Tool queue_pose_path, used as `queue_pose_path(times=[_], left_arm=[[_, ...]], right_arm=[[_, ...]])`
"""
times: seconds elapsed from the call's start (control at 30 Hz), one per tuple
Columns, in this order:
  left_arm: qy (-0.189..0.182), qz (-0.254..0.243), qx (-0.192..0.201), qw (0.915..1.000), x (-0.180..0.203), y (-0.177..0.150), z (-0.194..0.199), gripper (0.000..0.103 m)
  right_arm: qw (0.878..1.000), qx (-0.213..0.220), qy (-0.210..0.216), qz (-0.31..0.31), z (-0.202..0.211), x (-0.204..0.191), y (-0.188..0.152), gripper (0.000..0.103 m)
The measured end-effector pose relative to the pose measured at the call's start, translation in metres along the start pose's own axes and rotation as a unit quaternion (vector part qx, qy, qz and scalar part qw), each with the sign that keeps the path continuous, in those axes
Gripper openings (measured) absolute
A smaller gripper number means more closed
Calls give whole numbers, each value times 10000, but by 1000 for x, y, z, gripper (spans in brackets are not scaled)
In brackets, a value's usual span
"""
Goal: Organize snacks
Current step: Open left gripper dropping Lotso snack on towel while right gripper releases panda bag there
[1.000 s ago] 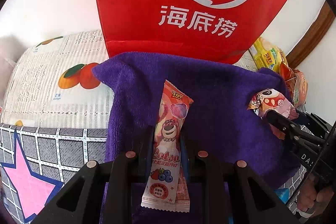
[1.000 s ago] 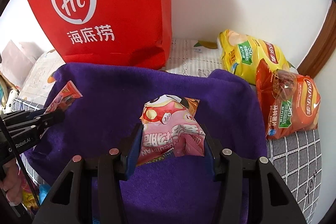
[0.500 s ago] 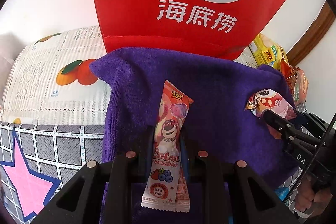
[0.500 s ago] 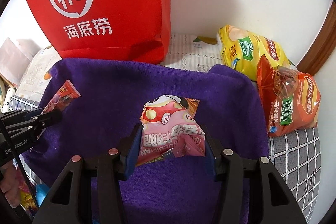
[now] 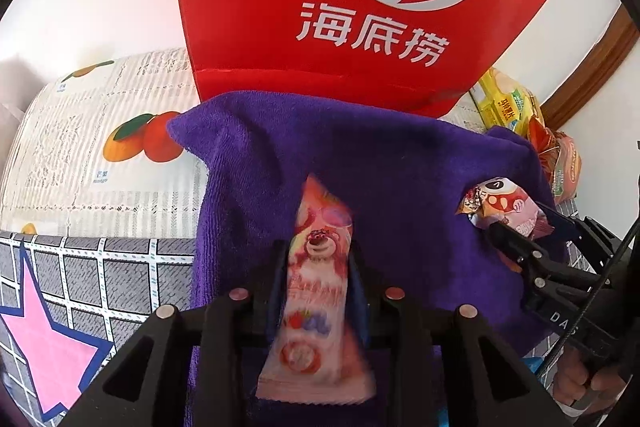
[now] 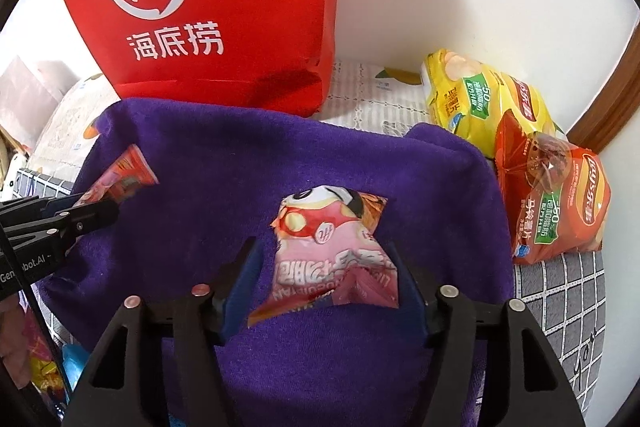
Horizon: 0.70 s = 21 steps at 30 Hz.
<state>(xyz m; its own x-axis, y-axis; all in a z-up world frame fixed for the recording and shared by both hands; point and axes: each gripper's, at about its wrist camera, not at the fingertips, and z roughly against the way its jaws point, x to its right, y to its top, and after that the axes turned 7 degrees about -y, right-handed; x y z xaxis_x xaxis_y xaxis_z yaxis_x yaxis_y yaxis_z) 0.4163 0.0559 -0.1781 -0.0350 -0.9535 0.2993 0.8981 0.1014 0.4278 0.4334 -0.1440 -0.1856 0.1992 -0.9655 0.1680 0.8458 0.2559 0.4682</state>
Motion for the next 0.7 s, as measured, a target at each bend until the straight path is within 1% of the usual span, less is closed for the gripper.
queue_pose_path(times=[0.03, 0.07, 0.1, 0.17, 0.23, 0.33, 0.4, 0.53, 0.7], left_arm=[[-12, -11, 17, 10000, 0, 0, 1, 30], [-22, -19, 33, 10000, 1, 0, 3, 36], [-19, -25, 52, 10000, 1, 1, 4, 44], [32, -74, 142, 9999, 3, 2, 8, 53], [53, -131, 215, 9997, 6, 2, 12, 54], [11, -177, 281, 9994, 9, 3, 19, 59], [35, -218, 330, 9992, 13, 3, 22, 61], [28, -325, 406, 9986, 21, 3, 30, 64], [11, -410, 591, 9974, 28, 4, 48, 71]], right_arm=[[10000, 14, 0, 21, 1, -1, 0, 70], [10000, 30, -6, 34, 1, -1, 0, 71], [10000, 58, -17, 49, 2, -2, 0, 73], [9999, 121, -56, 83, 5, -3, 0, 76], [9997, 181, -96, 92, 8, -3, 0, 80], [9996, 250, -116, 20, 13, 0, 2, 84], [9994, 330, -71, -41, 19, 2, 3, 85], [9983, 560, 51, -126, 39, 4, 4, 93], [9947, 999, 101, -230, 69, 5, 4, 94]])
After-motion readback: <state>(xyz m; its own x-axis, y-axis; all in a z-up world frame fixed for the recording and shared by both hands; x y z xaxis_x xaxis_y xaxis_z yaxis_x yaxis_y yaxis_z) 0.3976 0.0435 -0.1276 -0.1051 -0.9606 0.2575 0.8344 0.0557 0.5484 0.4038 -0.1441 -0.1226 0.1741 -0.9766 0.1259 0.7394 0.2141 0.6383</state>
